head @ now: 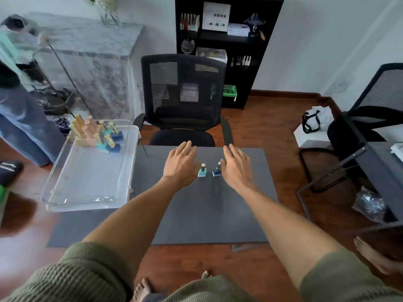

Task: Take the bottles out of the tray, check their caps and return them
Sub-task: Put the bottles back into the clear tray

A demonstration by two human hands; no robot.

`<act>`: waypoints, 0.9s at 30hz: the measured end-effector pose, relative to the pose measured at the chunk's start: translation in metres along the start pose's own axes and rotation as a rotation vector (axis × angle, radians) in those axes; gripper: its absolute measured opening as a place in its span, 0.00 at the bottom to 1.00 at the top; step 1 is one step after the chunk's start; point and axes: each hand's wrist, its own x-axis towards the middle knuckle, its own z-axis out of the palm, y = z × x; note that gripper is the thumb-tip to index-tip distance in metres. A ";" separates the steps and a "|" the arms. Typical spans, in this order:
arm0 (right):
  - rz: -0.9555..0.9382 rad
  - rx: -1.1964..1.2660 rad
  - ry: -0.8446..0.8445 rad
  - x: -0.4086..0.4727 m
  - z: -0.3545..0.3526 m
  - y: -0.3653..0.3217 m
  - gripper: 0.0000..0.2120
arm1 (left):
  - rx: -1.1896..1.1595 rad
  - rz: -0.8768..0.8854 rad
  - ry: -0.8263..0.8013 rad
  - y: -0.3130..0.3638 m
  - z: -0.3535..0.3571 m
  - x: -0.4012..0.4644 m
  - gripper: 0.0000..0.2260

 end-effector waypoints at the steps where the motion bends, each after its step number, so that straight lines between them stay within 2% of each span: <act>1: -0.005 0.007 -0.010 0.000 0.004 0.004 0.23 | 0.005 -0.005 -0.008 0.004 0.006 0.001 0.26; 8: -0.039 0.106 -0.068 0.004 0.030 0.023 0.14 | -0.020 -0.026 -0.020 0.023 0.038 0.008 0.16; 14: -0.086 0.093 -0.078 0.004 0.045 0.030 0.12 | -0.007 -0.093 -0.057 0.027 0.058 0.015 0.12; 27: -0.094 0.104 -0.184 0.014 0.053 0.033 0.07 | -0.009 -0.155 0.017 0.032 0.076 0.018 0.09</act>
